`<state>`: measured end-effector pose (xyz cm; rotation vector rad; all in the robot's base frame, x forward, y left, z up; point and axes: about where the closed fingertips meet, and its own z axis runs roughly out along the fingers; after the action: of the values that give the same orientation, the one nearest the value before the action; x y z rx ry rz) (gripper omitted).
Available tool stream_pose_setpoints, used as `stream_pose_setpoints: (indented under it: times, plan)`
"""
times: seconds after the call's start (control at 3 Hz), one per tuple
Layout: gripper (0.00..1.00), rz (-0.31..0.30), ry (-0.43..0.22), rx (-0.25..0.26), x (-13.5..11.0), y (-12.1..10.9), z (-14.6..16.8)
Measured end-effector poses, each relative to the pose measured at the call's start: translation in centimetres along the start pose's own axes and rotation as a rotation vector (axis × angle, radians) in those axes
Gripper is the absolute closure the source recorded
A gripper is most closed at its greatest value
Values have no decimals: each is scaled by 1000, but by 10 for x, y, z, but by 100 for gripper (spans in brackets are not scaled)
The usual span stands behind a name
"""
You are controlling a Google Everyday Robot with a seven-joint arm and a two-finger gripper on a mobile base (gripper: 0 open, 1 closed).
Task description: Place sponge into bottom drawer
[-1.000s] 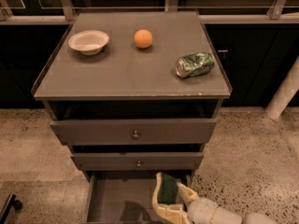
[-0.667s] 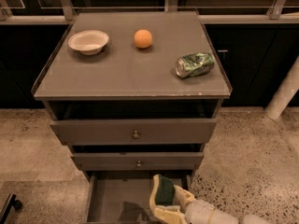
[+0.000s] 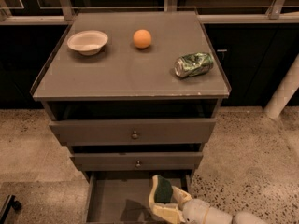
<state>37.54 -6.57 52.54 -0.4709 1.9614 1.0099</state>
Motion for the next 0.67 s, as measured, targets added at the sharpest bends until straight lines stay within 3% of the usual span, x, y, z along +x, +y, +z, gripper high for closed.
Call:
stream_pose_setpoints:
  times: [0.67]
  plan:
    - [100, 222, 25, 46, 81, -85, 40]
